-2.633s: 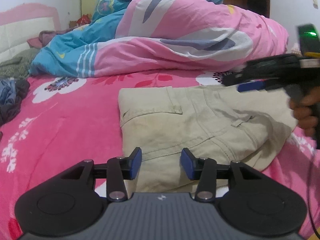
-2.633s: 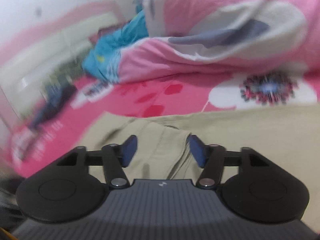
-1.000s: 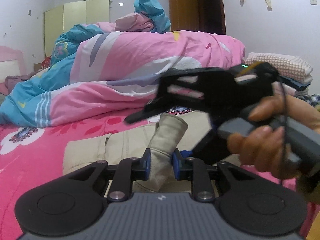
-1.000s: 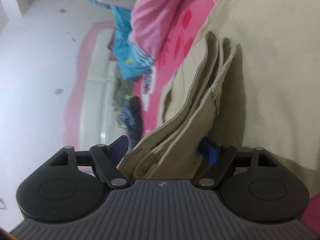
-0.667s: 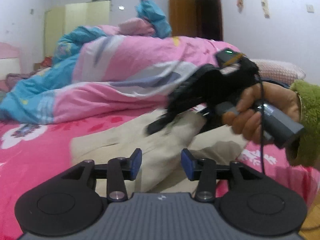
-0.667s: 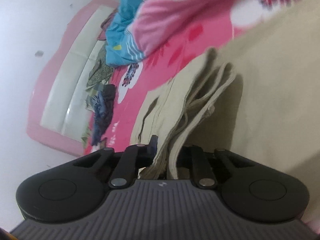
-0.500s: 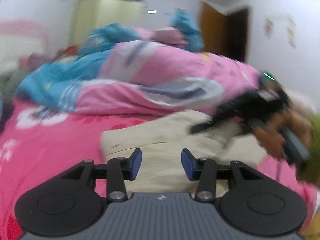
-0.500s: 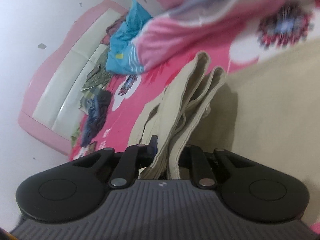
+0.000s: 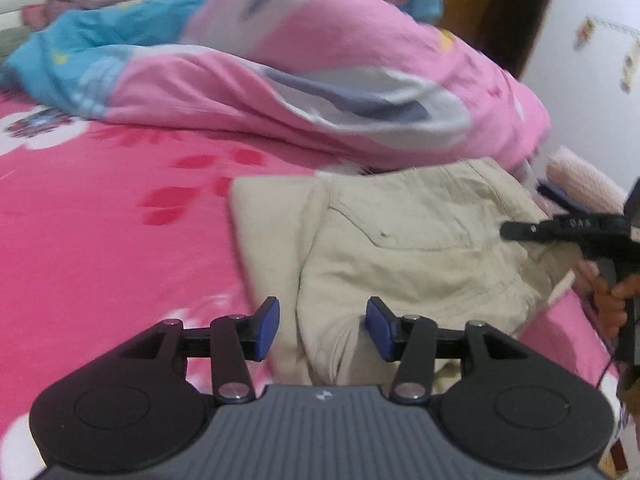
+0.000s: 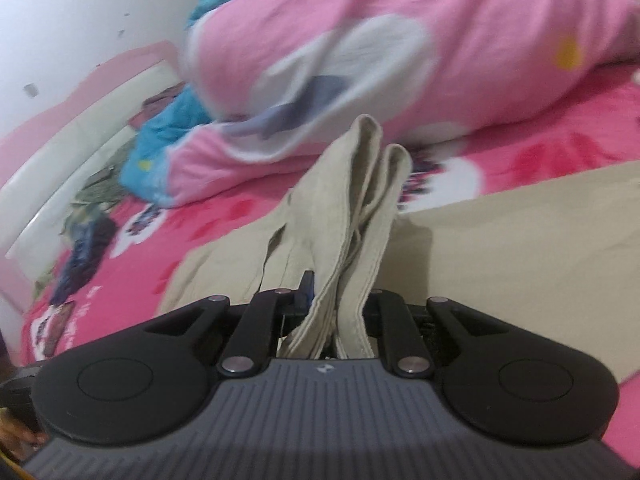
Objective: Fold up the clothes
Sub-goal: 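Hold the folded trouser leg with the right tool beside the clothes stack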
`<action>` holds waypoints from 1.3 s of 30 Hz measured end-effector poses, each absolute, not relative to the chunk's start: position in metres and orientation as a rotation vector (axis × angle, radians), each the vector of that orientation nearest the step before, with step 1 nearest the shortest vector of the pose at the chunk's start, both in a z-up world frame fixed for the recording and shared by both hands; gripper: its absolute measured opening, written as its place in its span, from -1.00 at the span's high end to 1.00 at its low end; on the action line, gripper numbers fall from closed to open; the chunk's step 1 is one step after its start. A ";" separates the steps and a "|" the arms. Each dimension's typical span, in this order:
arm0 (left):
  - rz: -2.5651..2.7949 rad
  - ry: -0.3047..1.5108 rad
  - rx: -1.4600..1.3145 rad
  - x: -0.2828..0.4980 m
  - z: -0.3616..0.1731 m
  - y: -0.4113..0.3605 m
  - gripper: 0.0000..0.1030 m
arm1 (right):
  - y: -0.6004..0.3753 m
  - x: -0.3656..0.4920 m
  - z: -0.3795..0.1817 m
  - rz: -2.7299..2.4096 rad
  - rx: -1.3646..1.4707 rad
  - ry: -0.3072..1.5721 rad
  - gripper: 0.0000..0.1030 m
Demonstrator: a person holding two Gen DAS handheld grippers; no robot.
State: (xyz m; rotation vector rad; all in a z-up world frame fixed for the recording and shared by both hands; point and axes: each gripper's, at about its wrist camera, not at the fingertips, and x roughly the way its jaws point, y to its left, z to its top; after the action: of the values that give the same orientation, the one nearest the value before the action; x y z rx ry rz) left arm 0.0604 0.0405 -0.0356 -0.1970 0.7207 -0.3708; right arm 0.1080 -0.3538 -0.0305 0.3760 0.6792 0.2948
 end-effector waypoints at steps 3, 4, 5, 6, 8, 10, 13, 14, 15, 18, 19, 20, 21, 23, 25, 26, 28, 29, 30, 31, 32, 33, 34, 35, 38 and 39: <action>-0.431 0.737 -0.195 0.063 -0.034 0.016 0.04 | -0.388 0.111 -0.032 0.281 0.374 0.701 0.80; -0.449 0.739 -0.201 0.064 -0.033 0.009 0.04 | -0.400 0.113 -0.032 0.274 0.374 0.709 0.80; -0.465 0.739 -0.207 0.064 -0.032 0.002 0.04 | -0.411 0.115 -0.030 0.263 0.372 0.717 0.80; -0.480 0.741 -0.215 0.063 -0.031 -0.004 0.03 | -0.422 0.117 -0.029 0.253 0.370 0.725 0.80; -0.510 0.748 -0.235 0.066 -0.029 -0.014 0.00 | -0.445 0.120 -0.025 0.223 0.362 0.737 0.80; -0.524 0.755 -0.232 0.068 -0.030 -0.024 -0.01 | -0.467 0.123 -0.022 0.204 0.351 0.748 0.80; -0.520 0.770 -0.201 0.073 -0.034 -0.039 -0.01 | -0.490 0.130 -0.020 0.188 0.329 0.773 0.80; -0.518 0.778 -0.192 0.075 -0.037 -0.044 -0.01 | -0.495 0.133 -0.020 0.179 0.319 0.780 0.80; -0.517 0.785 -0.186 0.077 -0.039 -0.047 0.00 | -0.501 0.136 -0.020 0.169 0.307 0.785 0.80; -0.516 0.806 -0.178 0.081 -0.045 -0.054 0.02 | -0.514 0.141 -0.023 0.133 0.270 0.803 0.80; -0.518 0.808 -0.175 0.081 -0.045 -0.056 0.02 | -0.519 0.143 -0.025 0.121 0.260 0.811 0.80; -0.521 0.806 -0.170 0.081 -0.045 -0.058 0.02 | -0.523 0.143 -0.026 0.111 0.250 0.820 0.80; -0.523 0.805 -0.165 0.082 -0.045 -0.059 0.02 | -0.528 0.144 -0.027 0.101 0.237 0.827 0.80; -0.523 0.808 -0.157 0.083 -0.045 -0.060 0.02 | -0.535 0.145 -0.028 0.077 0.210 0.837 0.80; -0.523 0.813 -0.154 0.083 -0.046 -0.061 0.02 | -0.538 0.146 -0.028 0.059 0.181 0.842 0.80; -0.524 0.815 -0.156 0.083 -0.046 -0.062 0.02 | -0.540 0.146 -0.029 0.052 0.170 0.845 0.80; -0.527 0.819 -0.160 0.083 -0.047 -0.062 0.02 | -0.543 0.147 -0.030 0.042 0.163 0.855 0.80; -0.529 0.820 -0.161 0.083 -0.047 -0.063 0.02 | -0.544 0.148 -0.031 0.038 0.157 0.860 0.80; -0.530 0.820 -0.161 0.083 -0.047 -0.063 0.02 | -0.545 0.148 -0.031 0.035 0.151 0.863 0.80; -0.531 0.820 -0.160 0.083 -0.047 -0.064 0.02 | -0.546 0.148 -0.032 0.033 0.149 0.865 0.80; -0.534 0.820 -0.160 0.082 -0.047 -0.064 0.02 | -0.547 0.148 -0.033 0.032 0.148 0.868 0.80; -0.537 0.820 -0.160 0.082 -0.047 -0.064 0.02 | -0.547 0.149 -0.034 0.030 0.144 0.871 0.80; -0.539 0.820 -0.160 0.082 -0.048 -0.065 0.02 | -0.547 0.149 -0.036 0.026 0.134 0.874 0.80; -0.540 0.821 -0.162 0.082 -0.048 -0.064 0.02 | -0.547 0.149 -0.038 0.025 0.122 0.878 0.79; -0.543 0.823 -0.168 0.082 -0.050 -0.064 0.02 | -0.542 0.151 -0.045 0.015 0.069 0.890 0.70; -0.545 0.824 -0.172 0.082 -0.051 -0.063 0.02 | -0.538 0.151 -0.046 -0.001 0.041 0.888 0.64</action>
State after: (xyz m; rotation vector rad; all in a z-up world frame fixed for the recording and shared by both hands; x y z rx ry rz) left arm 0.0822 -0.0631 -0.0510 -0.1722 0.8239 -0.5451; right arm 0.1507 -0.5382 -0.0464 0.0406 0.8882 -0.0006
